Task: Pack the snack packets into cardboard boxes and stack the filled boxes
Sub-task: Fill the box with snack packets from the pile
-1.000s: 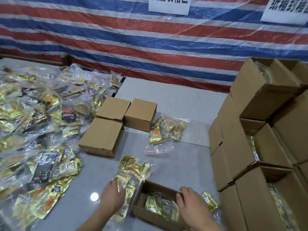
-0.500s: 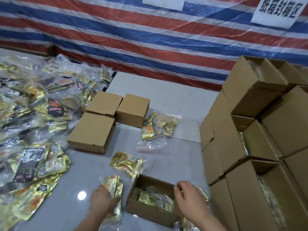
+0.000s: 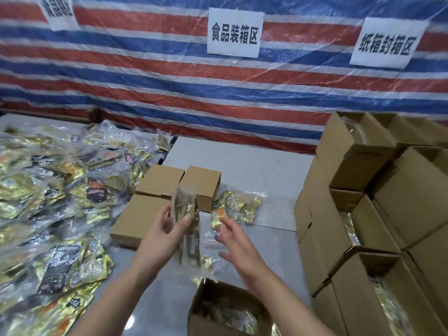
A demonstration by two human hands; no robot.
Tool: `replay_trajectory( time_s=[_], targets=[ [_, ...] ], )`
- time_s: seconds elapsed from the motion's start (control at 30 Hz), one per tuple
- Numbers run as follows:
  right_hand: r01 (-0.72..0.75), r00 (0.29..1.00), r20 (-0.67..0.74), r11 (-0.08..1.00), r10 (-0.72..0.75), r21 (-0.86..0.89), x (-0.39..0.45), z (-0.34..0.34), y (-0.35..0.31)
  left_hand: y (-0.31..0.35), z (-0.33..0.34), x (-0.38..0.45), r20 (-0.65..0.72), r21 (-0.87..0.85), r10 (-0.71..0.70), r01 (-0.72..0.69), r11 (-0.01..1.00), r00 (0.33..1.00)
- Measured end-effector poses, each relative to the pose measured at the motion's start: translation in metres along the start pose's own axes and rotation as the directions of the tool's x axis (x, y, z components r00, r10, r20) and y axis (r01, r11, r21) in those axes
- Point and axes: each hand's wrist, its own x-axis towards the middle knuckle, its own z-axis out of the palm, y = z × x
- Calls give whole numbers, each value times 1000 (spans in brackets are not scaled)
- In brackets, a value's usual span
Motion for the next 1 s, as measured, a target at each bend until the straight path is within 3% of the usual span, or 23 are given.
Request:
replay_trajectory(
  time_s=[0.07, 0.13, 0.27, 0.4, 0.47, 0.53, 0.57, 0.67, 0.77, 0.87, 1.0],
  targets=[
    [30, 995, 89, 979, -49, 201, 6, 8, -22, 31, 30, -6, 73, -41, 114, -111, 993, 991],
    [112, 990, 45, 933, -135, 341, 8, 5, -41, 51, 60, -12, 111, -24, 251, -250, 968, 962],
    [185, 978, -1, 868, -208, 461, 0, -24, -55, 70, 99, -20, 103, 236, 472, -482, 844, 876],
    [202, 978, -32, 882, -208, 425, -6, -56, -49, 62, 119, -16, 216, 470, 441, -489, 735, 871],
    [210, 977, -63, 895, -202, 394, -8, -67, -44, 58, 121, -14, 286, 324, 400, -481, 815, 871],
    [198, 980, -90, 922, -178, 332, -11, -77, -37, 49, 115, -11, 355, 125, 349, -414, 902, 867],
    [188, 981, -92, 942, -169, 278, -14, -82, -33, 42, 109, -8, 366, 118, 308, -372, 921, 878],
    [136, 989, -75, 984, -128, 112, -21, -93, -21, -4, 85, 6, 340, 325, 167, -282, 903, 925],
    [67, 996, -58, 990, -75, -120, -26, -94, -5, -71, 64, 16, 361, 601, -45, -195, 775, 931],
    [3, 1000, 28, 933, 7, -360, -28, -87, 14, -134, 56, 15, 415, 701, -208, -166, 694, 886],
    [49, 978, 182, 739, 101, -672, -27, -74, 42, -174, 51, 4, 479, 566, -235, -92, 819, 846]
  ],
)
